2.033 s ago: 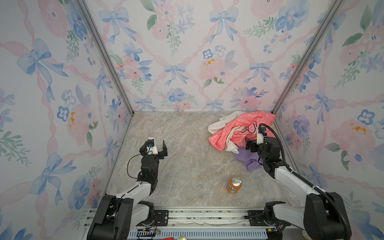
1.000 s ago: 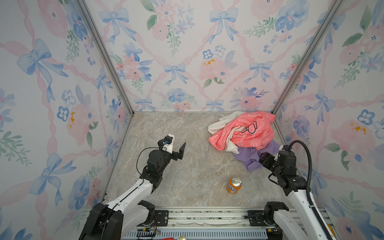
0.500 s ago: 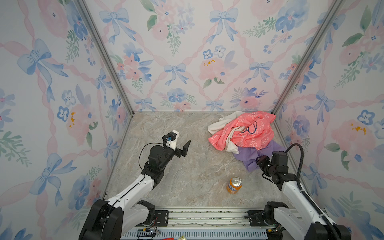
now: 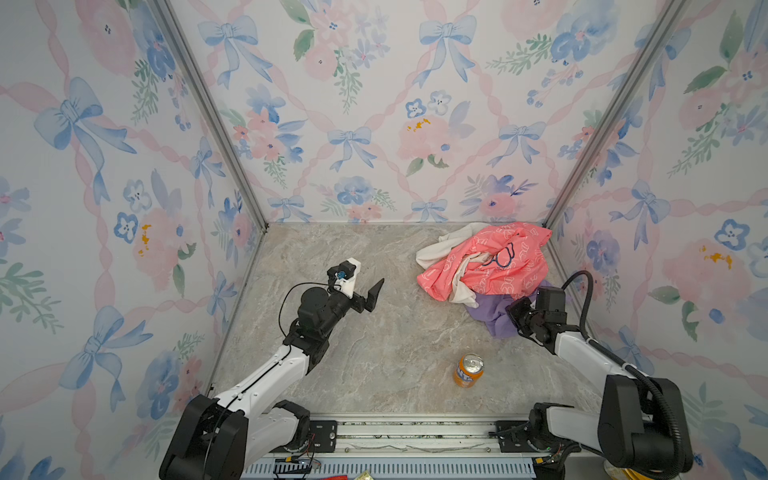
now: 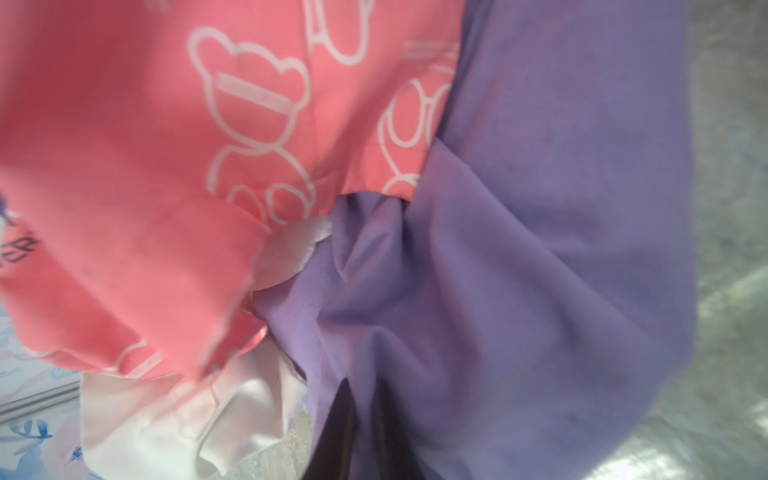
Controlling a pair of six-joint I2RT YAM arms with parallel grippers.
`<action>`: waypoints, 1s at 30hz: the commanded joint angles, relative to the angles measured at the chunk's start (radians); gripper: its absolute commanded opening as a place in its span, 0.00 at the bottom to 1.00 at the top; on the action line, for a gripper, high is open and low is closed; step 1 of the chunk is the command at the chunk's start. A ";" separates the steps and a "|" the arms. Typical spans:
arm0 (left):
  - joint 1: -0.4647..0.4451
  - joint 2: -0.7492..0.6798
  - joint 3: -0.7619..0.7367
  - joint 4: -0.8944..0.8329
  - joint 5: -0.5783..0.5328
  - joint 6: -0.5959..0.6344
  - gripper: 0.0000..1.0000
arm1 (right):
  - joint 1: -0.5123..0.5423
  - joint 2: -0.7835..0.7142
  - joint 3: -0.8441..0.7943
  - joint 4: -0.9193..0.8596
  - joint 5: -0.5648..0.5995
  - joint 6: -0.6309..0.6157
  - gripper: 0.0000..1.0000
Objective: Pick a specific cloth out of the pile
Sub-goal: 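Grasp the purple cloth with the right gripper while the left arm reaches forward, then lift the purple cloth with the right gripper toward the open left gripper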
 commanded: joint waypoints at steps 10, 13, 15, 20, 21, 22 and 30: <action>-0.007 0.055 0.160 -0.006 0.123 0.042 0.98 | 0.089 -0.110 0.299 -0.117 0.108 -0.039 0.00; -0.008 0.082 0.227 -0.006 0.163 0.043 0.98 | 0.110 -0.108 0.370 -0.108 0.114 -0.063 0.00; -0.010 0.103 0.268 -0.006 0.195 0.041 0.98 | 0.127 -0.104 0.420 -0.096 0.120 -0.084 0.00; -0.018 0.141 0.355 -0.006 0.238 0.042 0.98 | 0.147 -0.099 0.530 -0.057 0.132 -0.127 0.00; -0.022 0.146 0.369 -0.006 0.244 0.043 0.98 | 0.147 -0.098 0.548 -0.046 0.132 -0.137 0.00; -0.025 0.150 0.380 -0.006 0.249 0.042 0.97 | 0.148 -0.099 0.566 -0.038 0.135 -0.144 0.00; -0.066 0.182 0.464 -0.006 0.288 0.024 0.93 | 0.151 -0.080 0.718 0.022 0.114 -0.239 0.00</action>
